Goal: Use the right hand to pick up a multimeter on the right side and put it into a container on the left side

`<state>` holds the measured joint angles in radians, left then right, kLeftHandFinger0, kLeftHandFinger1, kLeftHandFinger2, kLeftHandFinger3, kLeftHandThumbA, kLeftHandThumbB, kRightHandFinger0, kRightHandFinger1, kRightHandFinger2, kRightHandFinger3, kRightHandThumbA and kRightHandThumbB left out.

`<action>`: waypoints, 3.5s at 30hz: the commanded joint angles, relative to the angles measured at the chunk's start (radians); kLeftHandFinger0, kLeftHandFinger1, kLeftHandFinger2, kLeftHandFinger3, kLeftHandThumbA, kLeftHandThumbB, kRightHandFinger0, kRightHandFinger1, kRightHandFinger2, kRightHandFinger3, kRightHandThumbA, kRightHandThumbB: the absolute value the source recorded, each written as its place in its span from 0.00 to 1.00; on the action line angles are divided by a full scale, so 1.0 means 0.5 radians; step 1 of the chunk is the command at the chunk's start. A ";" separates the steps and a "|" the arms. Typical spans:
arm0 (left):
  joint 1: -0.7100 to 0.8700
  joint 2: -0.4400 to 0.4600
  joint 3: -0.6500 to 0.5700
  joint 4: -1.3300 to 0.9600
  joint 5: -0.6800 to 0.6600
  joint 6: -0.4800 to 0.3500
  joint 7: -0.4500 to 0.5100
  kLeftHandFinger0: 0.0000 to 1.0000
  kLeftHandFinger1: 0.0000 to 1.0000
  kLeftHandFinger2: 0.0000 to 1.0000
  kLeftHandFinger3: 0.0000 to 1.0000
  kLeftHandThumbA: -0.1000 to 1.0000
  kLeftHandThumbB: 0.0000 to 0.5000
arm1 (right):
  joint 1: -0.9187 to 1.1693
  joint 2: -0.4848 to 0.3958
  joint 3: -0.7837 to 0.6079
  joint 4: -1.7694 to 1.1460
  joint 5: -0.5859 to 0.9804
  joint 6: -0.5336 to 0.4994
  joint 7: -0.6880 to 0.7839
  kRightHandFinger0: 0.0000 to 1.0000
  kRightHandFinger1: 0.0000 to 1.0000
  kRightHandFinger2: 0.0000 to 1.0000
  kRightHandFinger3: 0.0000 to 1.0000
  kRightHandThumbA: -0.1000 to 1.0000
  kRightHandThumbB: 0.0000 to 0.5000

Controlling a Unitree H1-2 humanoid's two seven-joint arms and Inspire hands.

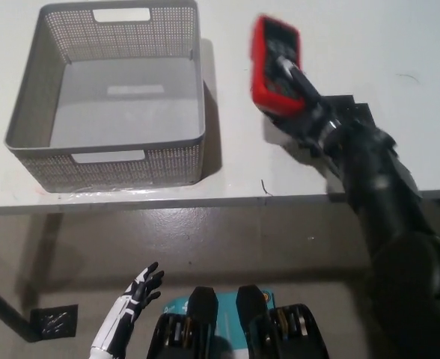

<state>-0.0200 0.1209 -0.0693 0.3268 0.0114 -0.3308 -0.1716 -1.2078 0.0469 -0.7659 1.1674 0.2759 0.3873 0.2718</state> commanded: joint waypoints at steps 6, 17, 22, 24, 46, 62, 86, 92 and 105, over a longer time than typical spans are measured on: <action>0.025 0.027 -0.038 0.001 -0.013 -0.157 -0.055 1.00 1.00 1.00 1.00 1.00 0.45 | -0.377 0.095 0.195 -0.316 0.446 0.165 0.145 0.00 0.08 0.62 1.00 0.00 0.29; 0.035 0.024 -0.028 0.012 -0.049 -0.147 -0.083 1.00 1.00 1.00 1.00 1.00 0.50 | -0.418 0.152 0.607 -0.473 0.261 -0.026 0.071 0.00 0.20 0.67 0.70 0.00 0.30; 0.051 0.009 -0.038 0.005 -0.033 -0.151 -0.084 1.00 1.00 1.00 1.00 1.00 0.42 | -0.399 0.141 1.347 -0.455 -0.421 -0.461 -0.208 0.00 0.42 0.84 0.77 0.00 0.30; 0.047 0.007 -0.041 0.012 -0.025 -0.151 -0.081 1.00 1.00 1.00 1.00 1.00 0.39 | -0.411 0.149 1.627 -0.355 -0.666 -0.618 -0.323 0.07 0.55 0.88 0.83 0.00 0.31; 0.018 0.036 -0.130 -0.017 0.077 -0.072 -0.087 1.00 1.00 1.00 1.00 1.00 0.49 | -0.474 0.142 2.391 0.311 -0.944 -0.932 -0.682 0.90 1.00 1.00 1.00 0.79 0.82; -0.009 0.033 -0.157 0.010 0.094 -0.097 -0.081 1.00 1.00 1.00 1.00 1.00 0.52 | -0.614 0.022 2.195 0.136 -0.896 -1.102 -0.475 1.00 1.00 1.00 1.00 1.00 1.00; -0.019 0.012 -0.105 -0.005 0.068 -0.072 -0.028 1.00 1.00 1.00 1.00 1.00 0.47 | 0.864 -0.425 1.715 -3.194 -0.493 -0.592 -0.243 1.00 1.00 1.00 1.00 1.00 0.92; -0.078 -0.006 -0.068 0.044 0.019 -0.074 -0.016 1.00 1.00 1.00 1.00 1.00 0.46 | 1.343 -0.424 1.769 -3.546 -0.499 -0.787 -0.288 1.00 1.00 1.00 1.00 1.00 0.97; -0.102 -0.003 -0.055 0.042 0.016 -0.106 -0.030 1.00 1.00 1.00 1.00 1.00 0.44 | 2.057 -0.455 1.894 -3.628 -0.528 -0.973 -0.279 1.00 1.00 1.00 1.00 1.00 0.90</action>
<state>-0.0194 0.1176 -0.1295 0.3836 0.0577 -0.3397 -0.2023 -0.3619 -0.1258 0.1964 -0.1748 -0.1100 0.0107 0.0970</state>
